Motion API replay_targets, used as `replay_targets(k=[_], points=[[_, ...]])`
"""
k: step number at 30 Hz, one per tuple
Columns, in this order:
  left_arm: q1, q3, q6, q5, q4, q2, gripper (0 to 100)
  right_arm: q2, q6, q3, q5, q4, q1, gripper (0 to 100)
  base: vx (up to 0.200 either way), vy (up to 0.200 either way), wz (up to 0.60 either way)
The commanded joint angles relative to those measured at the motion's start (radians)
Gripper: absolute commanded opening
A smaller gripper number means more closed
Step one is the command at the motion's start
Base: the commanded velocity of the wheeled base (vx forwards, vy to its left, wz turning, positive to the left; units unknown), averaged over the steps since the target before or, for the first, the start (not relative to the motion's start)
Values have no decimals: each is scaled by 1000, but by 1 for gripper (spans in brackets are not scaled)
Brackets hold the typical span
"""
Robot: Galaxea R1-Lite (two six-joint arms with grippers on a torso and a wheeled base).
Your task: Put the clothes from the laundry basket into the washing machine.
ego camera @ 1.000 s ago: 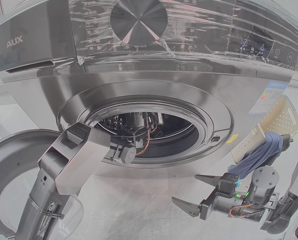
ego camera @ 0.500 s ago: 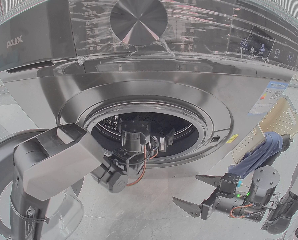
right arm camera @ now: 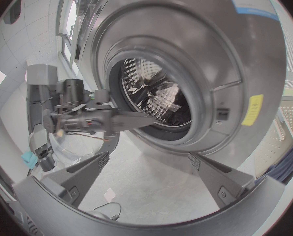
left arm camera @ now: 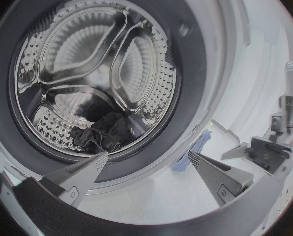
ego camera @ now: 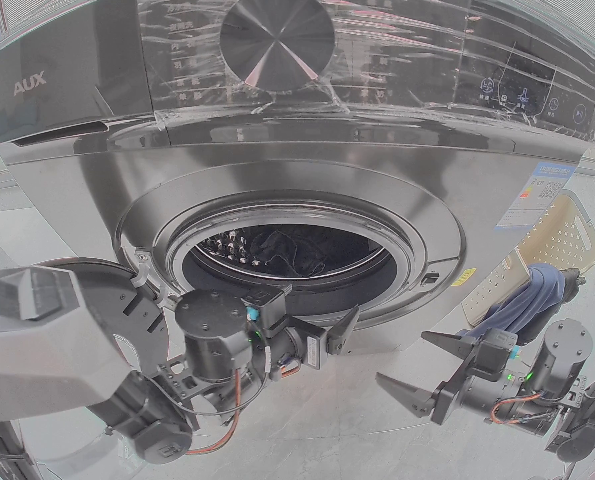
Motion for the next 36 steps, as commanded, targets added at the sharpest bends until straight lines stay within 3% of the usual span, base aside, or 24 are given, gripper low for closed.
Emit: replay_targets(k=[1,4,9,10,13,17,18,20,21,23,26,32,34,36], points=[[-30,143,4,-1,-18,-209,100,-161,-2,48,-26,4,-84,100,0,0,0],[-33,206,4,9,-20,-267,100,-211,-7,62,-27,9,-128,100,0,0,0],[-27,310,7,10,-41,-386,100,-285,-7,84,-26,35,-199,100,-200,0,0],[-24,348,12,12,-43,-444,100,-322,-5,84,-21,70,-243,100,-200,0,0],[-19,370,16,12,-37,-485,100,-353,-5,84,-17,103,-268,100,-200,0,0],[18,436,35,7,-34,-579,100,-506,-10,84,-23,276,-283,100,-200,0,0],[32,459,51,7,-37,-613,100,-587,-16,84,-24,377,-285,100,-200,0,0],[36,474,70,7,-34,-640,100,-647,-17,84,-24,446,-285,100,-200,0,0],[55,506,87,4,-24,-697,100,-767,-17,84,-23,595,-289,100,-200,0,0],[56,510,87,4,-24,-700,100,-773,-17,84,-23,603,-289,100,-200,0,0],[82,580,88,1,-24,-767,100,-971,-25,84,-20,804,-329,100,-200,0,0],[130,621,82,13,6,-855,100,-1173,-40,79,-20,995,-401,100,-200,0,0],[154,621,82,15,86,-936,100,-1264,-40,70,-13,1078,-446,100,-200,0,0],[185,620,76,12,238,-1062,100,-1356,-40,67,-10,1163,-478,100,0,0,0]])
